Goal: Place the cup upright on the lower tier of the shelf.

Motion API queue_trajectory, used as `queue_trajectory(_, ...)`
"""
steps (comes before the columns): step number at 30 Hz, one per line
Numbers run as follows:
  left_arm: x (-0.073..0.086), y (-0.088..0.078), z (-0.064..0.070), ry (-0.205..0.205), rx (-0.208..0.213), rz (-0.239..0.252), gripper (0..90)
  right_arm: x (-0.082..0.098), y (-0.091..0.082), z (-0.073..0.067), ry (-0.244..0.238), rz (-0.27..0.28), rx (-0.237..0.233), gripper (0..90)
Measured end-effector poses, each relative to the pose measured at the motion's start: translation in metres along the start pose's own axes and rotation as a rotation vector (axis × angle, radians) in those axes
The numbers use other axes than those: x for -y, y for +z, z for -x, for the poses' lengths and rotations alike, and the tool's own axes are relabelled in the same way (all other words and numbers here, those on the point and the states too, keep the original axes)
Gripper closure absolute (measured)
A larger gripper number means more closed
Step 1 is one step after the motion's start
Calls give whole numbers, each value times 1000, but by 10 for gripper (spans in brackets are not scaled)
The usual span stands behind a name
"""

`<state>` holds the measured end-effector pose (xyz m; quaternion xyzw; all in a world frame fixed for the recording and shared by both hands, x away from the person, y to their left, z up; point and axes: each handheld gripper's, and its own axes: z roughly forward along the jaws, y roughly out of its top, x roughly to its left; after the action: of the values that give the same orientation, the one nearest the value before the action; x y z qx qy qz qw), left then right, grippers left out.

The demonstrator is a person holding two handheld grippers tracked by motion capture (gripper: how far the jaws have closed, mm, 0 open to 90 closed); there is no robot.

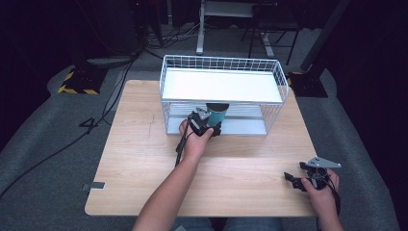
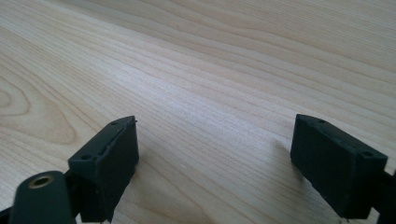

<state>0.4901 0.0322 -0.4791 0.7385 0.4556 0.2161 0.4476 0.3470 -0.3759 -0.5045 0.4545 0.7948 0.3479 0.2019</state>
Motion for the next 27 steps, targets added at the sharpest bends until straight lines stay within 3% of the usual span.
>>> queue_trajectory(6, 1, -17, 1, 15, 18, 22, 154, 0, 0, 0, 0, 0, 0, 155)
queue_trajectory(24, 5, -84, 5, 119, 72, -5, 154, 0, 0, 0, 1, 0, 0, 153)
queue_trajectory(27, 8, -96, 5, 137, 97, -13, 154, 0, 0, 0, 1, 0, 0, 154)
